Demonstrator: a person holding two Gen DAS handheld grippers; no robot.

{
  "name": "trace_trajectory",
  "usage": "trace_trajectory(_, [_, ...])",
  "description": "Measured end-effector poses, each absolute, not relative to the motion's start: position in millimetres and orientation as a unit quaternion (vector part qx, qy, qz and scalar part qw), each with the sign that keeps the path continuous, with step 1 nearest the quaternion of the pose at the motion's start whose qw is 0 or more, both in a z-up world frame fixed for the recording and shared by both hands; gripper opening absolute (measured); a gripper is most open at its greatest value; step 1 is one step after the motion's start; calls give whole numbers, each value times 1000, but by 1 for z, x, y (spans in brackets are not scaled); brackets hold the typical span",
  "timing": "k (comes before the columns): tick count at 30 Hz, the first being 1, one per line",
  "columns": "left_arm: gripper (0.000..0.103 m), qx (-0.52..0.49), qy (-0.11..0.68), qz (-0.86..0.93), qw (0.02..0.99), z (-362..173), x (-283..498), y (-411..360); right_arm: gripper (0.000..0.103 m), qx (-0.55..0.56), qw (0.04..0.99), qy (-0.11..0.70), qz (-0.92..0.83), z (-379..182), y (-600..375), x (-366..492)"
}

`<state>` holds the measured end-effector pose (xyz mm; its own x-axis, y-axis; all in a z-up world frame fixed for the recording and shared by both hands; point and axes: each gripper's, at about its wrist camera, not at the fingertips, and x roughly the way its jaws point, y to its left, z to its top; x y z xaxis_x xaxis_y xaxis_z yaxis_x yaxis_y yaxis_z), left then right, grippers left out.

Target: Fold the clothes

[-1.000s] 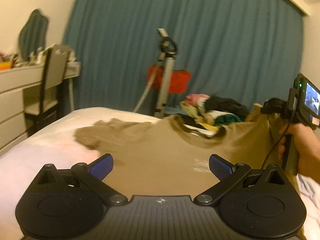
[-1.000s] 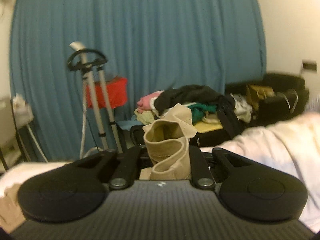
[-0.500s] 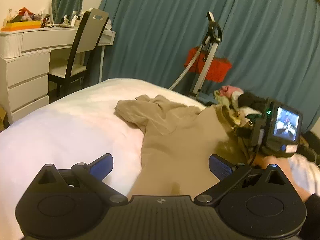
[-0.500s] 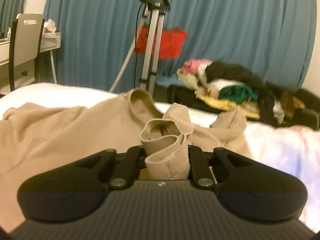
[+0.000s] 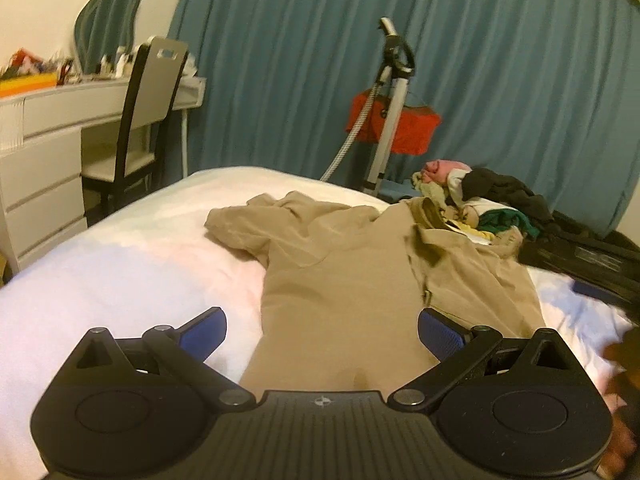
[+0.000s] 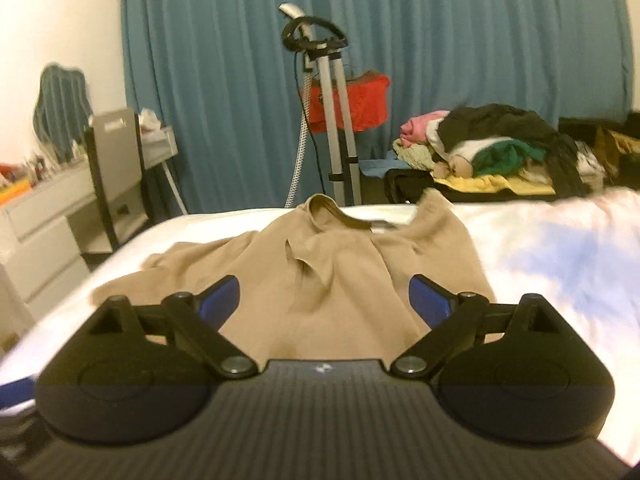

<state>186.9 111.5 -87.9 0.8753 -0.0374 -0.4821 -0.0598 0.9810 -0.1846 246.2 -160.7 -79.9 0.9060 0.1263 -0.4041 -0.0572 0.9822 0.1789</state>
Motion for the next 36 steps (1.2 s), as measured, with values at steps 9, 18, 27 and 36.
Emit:
trace_trajectory(9, [103, -84, 254, -18, 963, -74, 152, 102, 93, 127, 967, 214, 48, -66, -207, 94])
trace_trajectory(18, [103, -57, 290, -78, 952, -63, 105, 51, 93, 174, 968, 183, 9, -53, -272, 28])
trace_trajectory(27, [94, -17, 351, -157, 923, -72, 71, -41, 93, 215, 962, 155, -63, -53, -342, -2])
trace_trajectory(36, [73, -23, 424, -272, 863, -92, 37, -141, 93, 254, 949, 133, -132, -70, -392, -14])
